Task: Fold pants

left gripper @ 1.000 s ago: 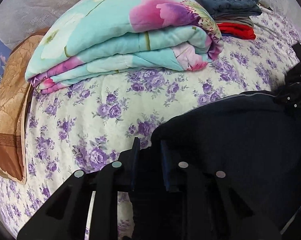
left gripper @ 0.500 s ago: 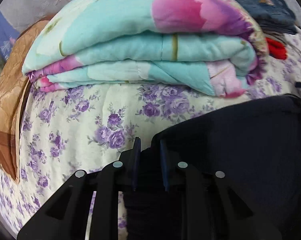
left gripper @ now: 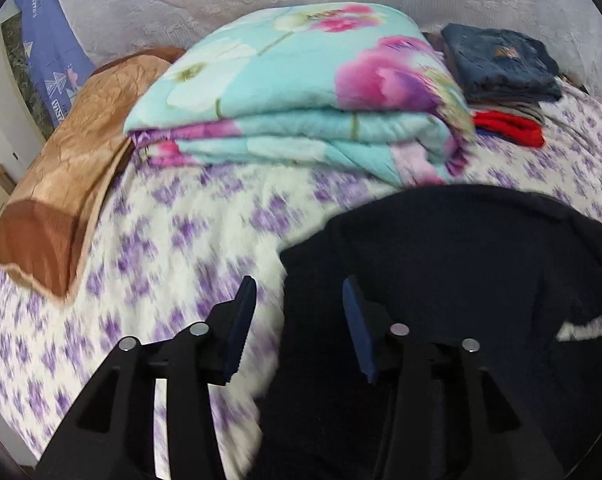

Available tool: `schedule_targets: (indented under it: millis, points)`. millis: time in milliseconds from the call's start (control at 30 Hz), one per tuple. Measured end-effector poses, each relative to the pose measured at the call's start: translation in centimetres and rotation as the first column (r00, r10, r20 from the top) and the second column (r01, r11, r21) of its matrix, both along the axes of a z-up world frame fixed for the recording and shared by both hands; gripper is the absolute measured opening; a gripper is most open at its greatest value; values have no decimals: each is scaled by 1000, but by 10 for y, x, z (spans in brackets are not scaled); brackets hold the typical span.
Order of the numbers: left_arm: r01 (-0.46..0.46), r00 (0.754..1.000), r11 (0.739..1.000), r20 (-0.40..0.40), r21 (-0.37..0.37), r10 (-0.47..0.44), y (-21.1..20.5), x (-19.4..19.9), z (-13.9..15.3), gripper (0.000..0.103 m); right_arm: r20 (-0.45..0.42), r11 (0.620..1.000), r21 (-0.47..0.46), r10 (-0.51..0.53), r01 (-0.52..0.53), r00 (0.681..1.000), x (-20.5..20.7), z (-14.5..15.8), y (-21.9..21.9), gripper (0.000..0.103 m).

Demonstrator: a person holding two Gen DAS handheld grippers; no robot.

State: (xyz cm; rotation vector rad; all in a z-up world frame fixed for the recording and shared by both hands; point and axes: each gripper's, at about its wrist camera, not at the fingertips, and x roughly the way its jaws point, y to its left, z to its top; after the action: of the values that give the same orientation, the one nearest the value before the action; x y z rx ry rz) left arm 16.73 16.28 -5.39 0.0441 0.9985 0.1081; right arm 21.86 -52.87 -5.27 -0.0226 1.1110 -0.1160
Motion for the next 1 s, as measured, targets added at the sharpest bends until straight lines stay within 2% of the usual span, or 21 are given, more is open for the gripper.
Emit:
schedule_targets:
  millis: [67, 100, 133, 167, 200, 300, 400, 467, 500, 533, 567, 600, 633, 667, 733, 800, 900, 967, 1000]
  points:
    - [-7, 1000, 1000, -16, -24, 7, -17, -17, -5, 59, 18, 994, 96, -45, 44, 999, 4, -20, -6, 76]
    - [-8, 1000, 999, -26, -47, 7, -29, -26, -9, 59, 19, 992, 121, -47, 45, 999, 10, -23, 0, 68]
    - [-7, 999, 998, -34, -63, 4, -35, -32, -12, 59, -6, 989, 145, -41, 42, 999, 19, -35, 3, 32]
    - [-4, 999, 997, -45, -73, 1, -44, -38, -15, 59, -43, 984, 172, -37, 43, 998, 24, -44, 10, 7]
    - [-3, 998, 997, -59, -78, -1, -51, -43, -18, 59, -84, 980, 188, -43, 58, 996, 31, -51, 12, 2]
    - [2, 996, 997, -89, -78, -9, -70, -58, -25, 59, -73, 991, 132, 18, -8, 997, 44, -38, 16, 2]
    - [-2, 998, 999, -56, -40, 0, -81, -68, -18, 59, 58, 997, 74, -15, 11, 998, 54, 3, 2, 2]
    - [-23, 999, 999, -44, -34, 21, -83, -68, -17, 59, 124, 999, -4, -48, 49, 991, 68, 5, -2, 4]
    - [-37, 998, 999, -43, -32, 36, -84, -68, -17, 60, 109, 994, -62, -85, 92, 990, 77, -6, -3, 10]
    - [-55, 997, 998, -48, -17, 54, -86, -66, -19, 60, 59, 977, -166, -126, 134, 990, 88, -25, -2, 35]
    - [-60, 997, 998, -54, -9, 60, -87, -64, -20, 59, -17, 967, -213, -145, 138, 989, 96, -44, -2, 46]
    - [-60, 996, 998, -60, -4, 60, -88, -63, -20, 60, -79, 964, -231, -151, 129, 985, 98, -56, -2, 42]
    - [-57, 996, 998, -62, 8, 58, -89, -64, -18, 60, -41, 966, -218, -150, 138, 988, 92, -49, -2, 43]
    - [-55, 997, 998, -56, 11, 55, -89, -64, -16, 60, 35, 971, -174, -157, 161, 987, 81, -32, -4, 47]
    - [-51, 998, 999, -35, 10, 52, -88, -69, -9, 64, 89, 983, -103, -144, 153, 986, 57, -13, -11, 77]
    - [-59, 998, 998, -27, 23, 60, -86, -73, -6, 66, 94, 992, -38, -118, 122, 988, 26, -2, -22, 78]
    - [-58, 998, 998, -21, 8, 58, -85, -78, -4, 66, 60, 995, -13, -94, 95, 994, -2, -13, -31, 78]
    - [-59, 998, 998, -28, -1, 59, -86, -81, -7, 67, 6, 994, 77, -80, 79, 997, -11, -29, -31, 66]
    - [-61, 997, 998, -41, -1, 61, -87, -81, -11, 67, -28, 993, 99, -61, 63, 998, -11, -43, -25, 49]
